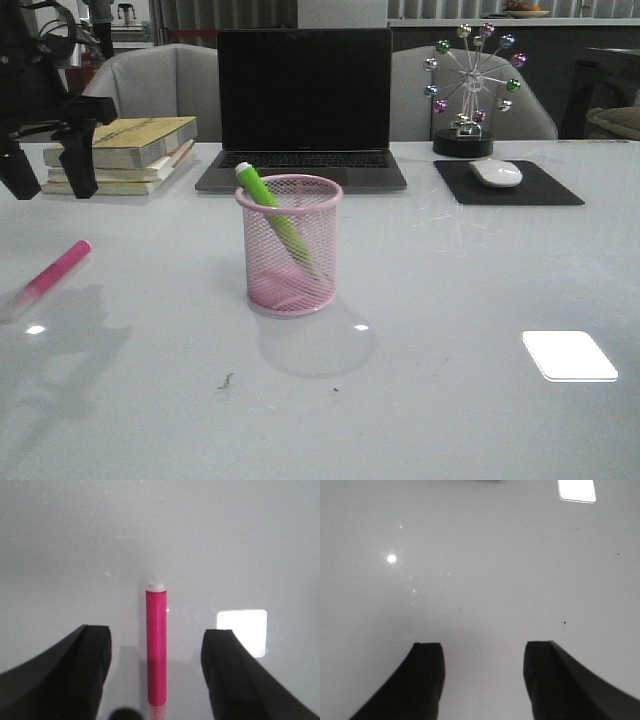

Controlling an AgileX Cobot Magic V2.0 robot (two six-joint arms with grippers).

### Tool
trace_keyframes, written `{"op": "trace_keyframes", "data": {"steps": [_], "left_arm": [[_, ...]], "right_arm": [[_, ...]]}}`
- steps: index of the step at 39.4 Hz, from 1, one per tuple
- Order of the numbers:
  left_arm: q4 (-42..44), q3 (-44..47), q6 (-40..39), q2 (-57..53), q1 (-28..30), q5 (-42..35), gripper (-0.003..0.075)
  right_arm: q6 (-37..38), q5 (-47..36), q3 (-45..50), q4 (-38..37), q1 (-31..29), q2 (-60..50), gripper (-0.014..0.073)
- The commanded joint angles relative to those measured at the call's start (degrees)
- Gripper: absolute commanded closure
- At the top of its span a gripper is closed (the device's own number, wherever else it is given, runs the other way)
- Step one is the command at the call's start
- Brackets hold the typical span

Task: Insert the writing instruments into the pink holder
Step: 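Lower the left gripper onto the pink marker and grasp it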

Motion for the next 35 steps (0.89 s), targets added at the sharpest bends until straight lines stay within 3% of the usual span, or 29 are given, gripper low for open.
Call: {"op": "trace_keyframes", "data": {"steps": [1, 26, 35], "left_arm": [[-0.46, -1.96, -0.47, -3.38, -0.28, -1.45, 0.0274], [-0.42, 6.46, 0.37, -2.52, -4.73, -10.03, 0.0275], [4.41, 9.65, -0.68, -2.52, -4.89, -11.12, 0.0275]], "right_arm": [[-0.66, -4.13, -1.59, -0.46, -0.34, -0.84, 0.0127], [-0.66, -4.29, -1.59, -0.76, -0.34, -0.65, 0.0127], [-0.66, -4.05, -1.59, -1.37, -0.34, -0.65, 0.0127]]}}
